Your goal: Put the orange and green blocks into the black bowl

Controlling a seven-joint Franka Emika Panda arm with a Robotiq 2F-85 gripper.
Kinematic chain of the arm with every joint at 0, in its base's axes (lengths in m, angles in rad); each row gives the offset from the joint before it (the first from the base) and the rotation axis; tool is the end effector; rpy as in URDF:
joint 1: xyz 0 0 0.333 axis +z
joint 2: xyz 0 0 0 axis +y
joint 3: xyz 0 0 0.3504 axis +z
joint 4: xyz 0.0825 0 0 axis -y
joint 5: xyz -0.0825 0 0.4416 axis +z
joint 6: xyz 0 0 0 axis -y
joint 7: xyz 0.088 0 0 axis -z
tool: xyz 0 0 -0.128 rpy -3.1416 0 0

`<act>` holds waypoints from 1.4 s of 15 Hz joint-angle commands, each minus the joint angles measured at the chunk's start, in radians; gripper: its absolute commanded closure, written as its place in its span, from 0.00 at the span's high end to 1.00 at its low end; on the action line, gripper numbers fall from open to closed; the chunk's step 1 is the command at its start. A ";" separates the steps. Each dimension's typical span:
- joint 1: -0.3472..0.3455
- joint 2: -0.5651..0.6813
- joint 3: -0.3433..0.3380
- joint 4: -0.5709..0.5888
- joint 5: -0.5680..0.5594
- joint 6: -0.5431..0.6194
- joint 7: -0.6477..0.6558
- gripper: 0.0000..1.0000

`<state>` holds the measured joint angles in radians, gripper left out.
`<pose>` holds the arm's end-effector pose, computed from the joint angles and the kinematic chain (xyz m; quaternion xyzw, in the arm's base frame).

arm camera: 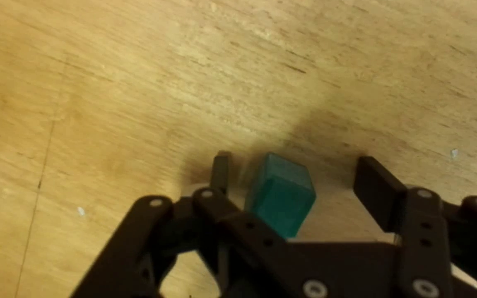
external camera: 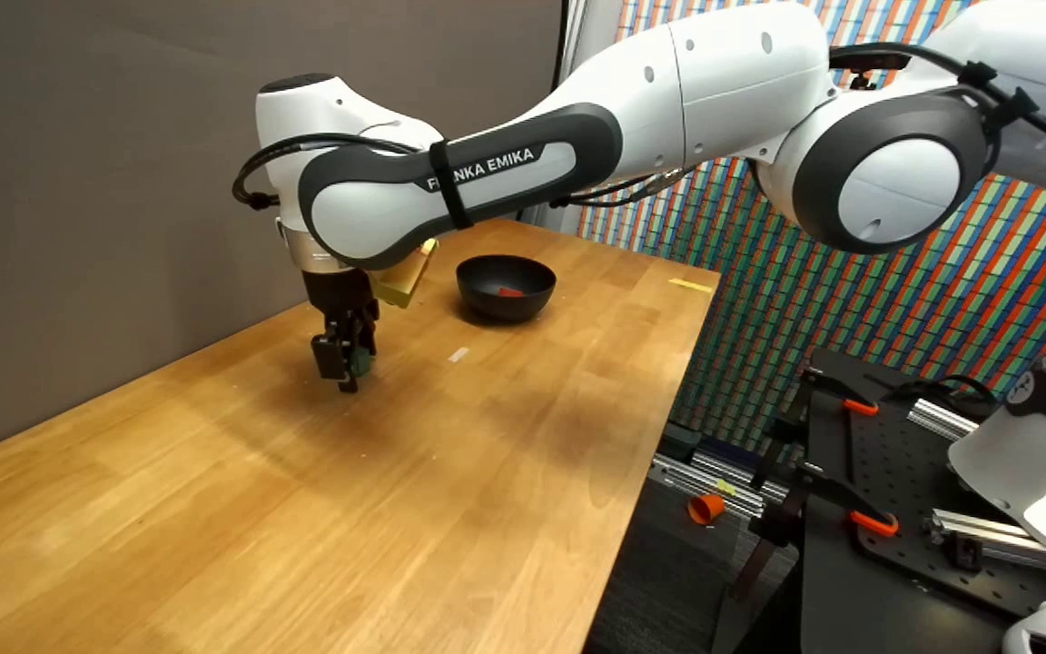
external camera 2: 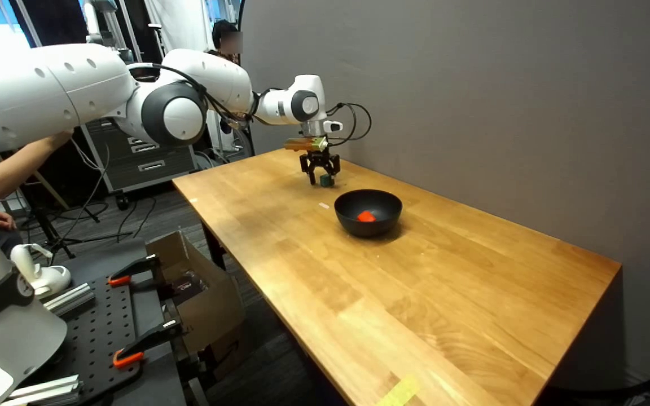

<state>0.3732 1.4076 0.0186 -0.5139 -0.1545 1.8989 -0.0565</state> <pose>0.8293 0.3167 0.1052 0.9688 0.2394 -0.0007 0.0646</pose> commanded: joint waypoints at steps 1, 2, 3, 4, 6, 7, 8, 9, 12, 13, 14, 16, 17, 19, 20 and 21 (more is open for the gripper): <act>0.010 0.069 -0.027 0.134 -0.011 -0.026 0.007 0.46; 0.011 0.073 -0.033 0.145 -0.012 -0.029 0.010 0.39; 0.011 0.078 -0.038 0.155 -0.012 -0.031 0.010 0.31; 0.009 0.047 -0.047 0.105 -0.014 -0.011 0.020 0.23; 0.011 0.012 -0.084 0.059 -0.039 0.005 0.041 0.08; 0.009 0.007 -0.109 0.061 -0.058 -0.002 0.058 0.04; 0.002 -0.001 -0.133 0.061 -0.077 -0.016 0.078 0.07; -0.003 -0.009 -0.151 0.061 -0.089 -0.030 0.097 0.07; -0.025 -0.052 -0.187 0.058 -0.103 -0.101 0.152 0.07; -0.035 -0.070 -0.186 0.053 -0.096 -0.139 0.163 0.07; -0.047 -0.088 -0.182 0.050 -0.088 -0.180 0.169 0.07; -0.071 -0.123 -0.167 0.045 -0.069 -0.268 0.186 0.07; -0.084 -0.136 -0.159 0.044 -0.061 -0.306 0.191 0.07; -0.107 -0.156 -0.148 0.047 -0.041 -0.366 0.209 0.07; -0.122 -0.164 -0.143 0.049 -0.032 -0.387 0.217 0.07; -0.137 -0.170 -0.135 0.050 -0.019 -0.403 0.223 0.07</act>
<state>0.2739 1.2782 -0.1457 -0.4511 -0.2076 1.5557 0.1368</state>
